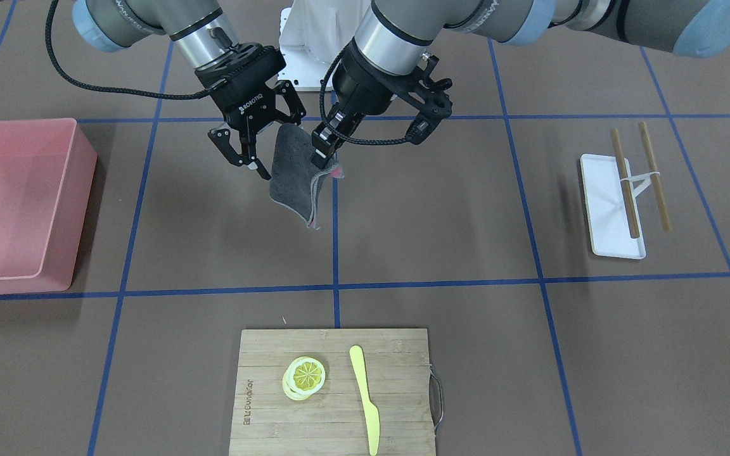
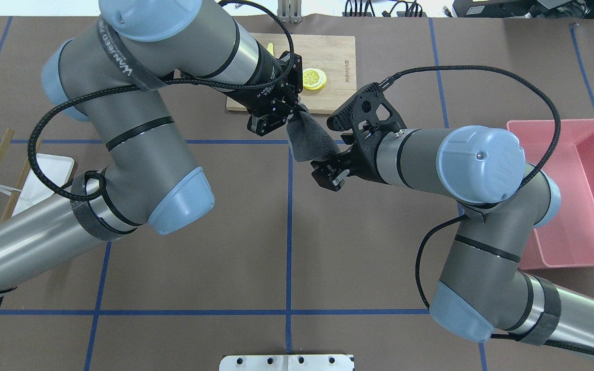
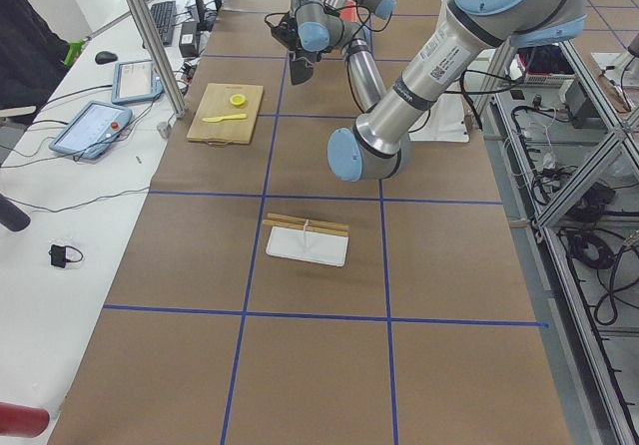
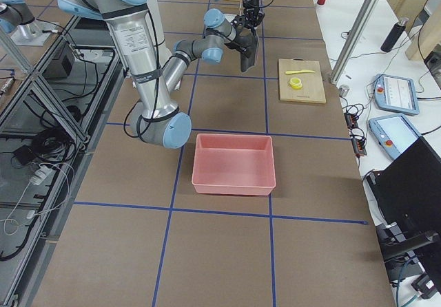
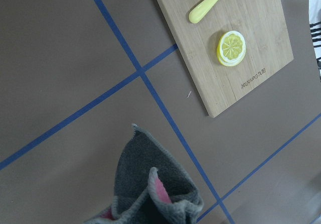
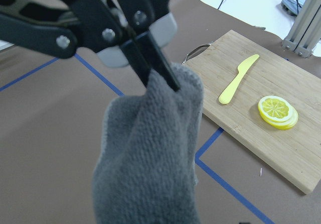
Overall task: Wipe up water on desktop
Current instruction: 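Grasp the hanging grey cloth with the right gripper and open the left gripper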
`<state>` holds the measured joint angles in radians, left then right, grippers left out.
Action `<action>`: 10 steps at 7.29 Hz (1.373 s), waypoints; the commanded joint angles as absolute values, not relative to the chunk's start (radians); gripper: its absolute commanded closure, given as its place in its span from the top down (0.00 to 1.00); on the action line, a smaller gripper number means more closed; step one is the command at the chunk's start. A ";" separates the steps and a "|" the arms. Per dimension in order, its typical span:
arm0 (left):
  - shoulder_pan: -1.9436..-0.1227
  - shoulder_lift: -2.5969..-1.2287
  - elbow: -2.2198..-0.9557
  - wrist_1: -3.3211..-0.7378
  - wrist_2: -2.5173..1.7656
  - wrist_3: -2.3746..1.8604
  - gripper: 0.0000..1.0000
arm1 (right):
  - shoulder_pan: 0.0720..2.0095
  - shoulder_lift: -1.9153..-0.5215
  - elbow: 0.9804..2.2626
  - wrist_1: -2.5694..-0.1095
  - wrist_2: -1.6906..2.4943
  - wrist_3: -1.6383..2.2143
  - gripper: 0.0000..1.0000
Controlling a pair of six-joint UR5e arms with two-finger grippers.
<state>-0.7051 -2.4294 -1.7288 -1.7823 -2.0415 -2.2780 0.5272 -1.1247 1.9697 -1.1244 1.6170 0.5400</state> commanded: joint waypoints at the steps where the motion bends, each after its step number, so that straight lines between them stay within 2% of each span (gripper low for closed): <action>1: -0.704 -2.428 -1.711 -1.787 -2.040 -2.269 0.00 | 0.526 -1.124 1.971 -1.124 1.620 0.568 0.10; 3: -0.704 -2.427 -1.703 -1.790 -2.040 -2.264 0.00 | 0.528 -1.124 1.973 -1.126 1.620 0.568 0.00; 5: -0.704 -2.427 -1.704 -1.793 -2.040 -2.250 0.00 | 0.528 -1.124 1.973 -1.126 1.621 0.571 0.00; 6: -0.704 -2.421 -1.707 -1.793 -2.031 -2.138 0.99 | 0.528 -1.124 1.973 -1.126 1.621 0.575 0.00; 8: -0.706 -2.387 -1.742 -1.789 -2.026 -2.095 0.98 | 0.528 -1.124 1.970 -1.129 1.620 0.647 0.00; 10: -0.738 -2.283 -1.854 -1.784 -2.029 -2.080 0.98 | 0.535 -1.138 1.971 -1.150 1.628 0.663 0.00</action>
